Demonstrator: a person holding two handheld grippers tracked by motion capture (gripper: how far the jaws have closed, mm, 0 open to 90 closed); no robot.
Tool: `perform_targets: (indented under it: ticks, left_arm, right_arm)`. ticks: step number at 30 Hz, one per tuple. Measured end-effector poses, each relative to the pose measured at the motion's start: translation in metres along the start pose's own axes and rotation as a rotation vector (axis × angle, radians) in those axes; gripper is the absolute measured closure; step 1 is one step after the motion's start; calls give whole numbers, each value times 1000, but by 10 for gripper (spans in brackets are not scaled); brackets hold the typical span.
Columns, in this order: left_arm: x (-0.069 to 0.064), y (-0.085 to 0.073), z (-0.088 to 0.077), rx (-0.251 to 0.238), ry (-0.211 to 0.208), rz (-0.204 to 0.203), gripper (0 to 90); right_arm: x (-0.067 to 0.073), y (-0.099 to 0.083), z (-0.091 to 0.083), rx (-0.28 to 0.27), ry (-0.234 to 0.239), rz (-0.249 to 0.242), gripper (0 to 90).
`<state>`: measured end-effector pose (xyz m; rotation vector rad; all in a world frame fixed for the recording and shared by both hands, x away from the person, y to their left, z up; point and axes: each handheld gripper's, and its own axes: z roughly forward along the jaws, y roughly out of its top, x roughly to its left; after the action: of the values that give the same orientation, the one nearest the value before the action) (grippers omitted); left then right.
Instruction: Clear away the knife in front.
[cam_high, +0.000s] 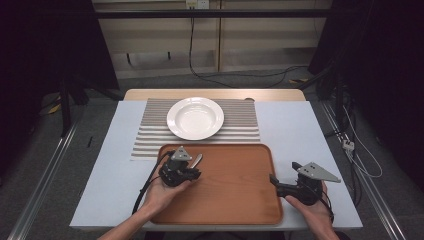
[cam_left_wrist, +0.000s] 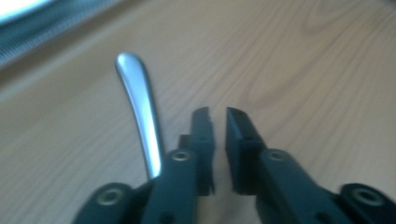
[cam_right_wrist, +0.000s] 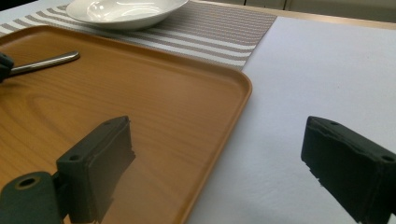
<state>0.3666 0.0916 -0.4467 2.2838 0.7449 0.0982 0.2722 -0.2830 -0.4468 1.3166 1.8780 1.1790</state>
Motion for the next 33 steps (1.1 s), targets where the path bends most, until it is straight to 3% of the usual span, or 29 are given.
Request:
perform_targets:
  ticks: [8, 10, 16, 21, 24, 30, 33]
  left_arm:
    - [5, -1, 0, 16, 77, 16, 900]
    - [7, -2, -1, 11, 78, -2, 900]
    - [9, -1, -1, 19, 88, 4, 900]
    - [14, -1, -3, 18, 91, -15, 900]
    - [16, -2, -4, 15, 77, -57, 900]
    - [18, -2, -6, 24, 96, -52, 900]
    - [23, -4, -7, 24, 78, -68, 900]
  right_arm:
    - [1, 1, -2, -10, 2, -4, 86]
    - [1, 1, -3, -11, 2, -6, 86]
    - [0, 1, -2, -9, 6, 1, 86]
    - [0, 1, -1, -7, 8, 2, 86]
    - [0, 1, -1, -7, 9, 4, 85]
    - [0, 1, -1, -4, 8, 6, 83]
    - [0, 1, -1, -5, 11, 6, 83]
